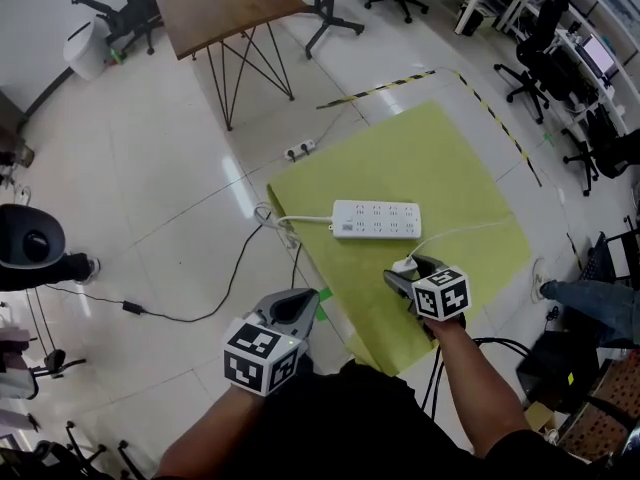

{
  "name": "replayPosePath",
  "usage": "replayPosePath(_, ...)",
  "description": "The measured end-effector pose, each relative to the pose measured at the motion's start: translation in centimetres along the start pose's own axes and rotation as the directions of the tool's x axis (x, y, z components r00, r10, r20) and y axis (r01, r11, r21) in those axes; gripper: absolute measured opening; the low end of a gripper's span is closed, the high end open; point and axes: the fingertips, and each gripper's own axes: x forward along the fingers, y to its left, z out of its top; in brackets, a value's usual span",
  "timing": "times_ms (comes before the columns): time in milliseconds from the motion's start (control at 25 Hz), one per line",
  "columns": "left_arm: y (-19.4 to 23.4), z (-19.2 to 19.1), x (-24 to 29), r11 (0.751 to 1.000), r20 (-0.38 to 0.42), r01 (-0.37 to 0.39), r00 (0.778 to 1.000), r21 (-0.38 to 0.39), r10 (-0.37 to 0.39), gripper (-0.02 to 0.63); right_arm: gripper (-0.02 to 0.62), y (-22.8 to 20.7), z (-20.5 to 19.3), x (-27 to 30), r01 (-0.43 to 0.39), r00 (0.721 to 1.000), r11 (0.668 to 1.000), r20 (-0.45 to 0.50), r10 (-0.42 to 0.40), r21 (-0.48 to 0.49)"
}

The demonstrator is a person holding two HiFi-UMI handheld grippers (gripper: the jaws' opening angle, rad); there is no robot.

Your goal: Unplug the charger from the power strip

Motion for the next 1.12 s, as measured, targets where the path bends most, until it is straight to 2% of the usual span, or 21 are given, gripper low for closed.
replayPosePath(80,0.0,-0.1,0.2,1.000,-0.001,0.006,1.000,0.004,-0.006,0.008,0.291,1.5,-3.0,0.2,-0.025,0.995,0.999,-0.101,0.021,-0.035)
replayPosePath(160,-0.3,0.1,0.3,1.000,0.002,0.012,1.000,0.009,-0.012,0.008,0.293,2.1,-5.0,0.6,-0.018,0.985,0.997,-0.174,0.004,-0.081)
replayPosePath(320,-1.5,0.7,0.2,0.999,0.013,0.035,0.999,0.028,-0.036,0.008,0.293,1.8,-7.2,1.2,0.035,0.970,0.990,-0.236,-0.066,-0.134)
replayPosePath(440,-1.8,0.5,-0.4,0.999,0.014,0.038,0.999,0.032,-0.039,0.006,0.296,1.4,-7.5,1.5,0.069,0.968,0.988,-0.232,-0.101,-0.141)
replayPosePath(840,-0.9,0.3,-2.1,0.999,0.024,0.038,0.999,0.035,-0.038,0.007,0.327,0.6,-7.3,2.6,0.119,0.975,0.988,-0.178,-0.135,-0.101)
replayPosePath(1120,0.5,0.5,-3.1,0.996,0.021,0.076,0.997,0.051,-0.077,0.006,0.344,0.4,-6.1,1.1,0.197,0.975,0.979,-0.092,-0.201,-0.049)
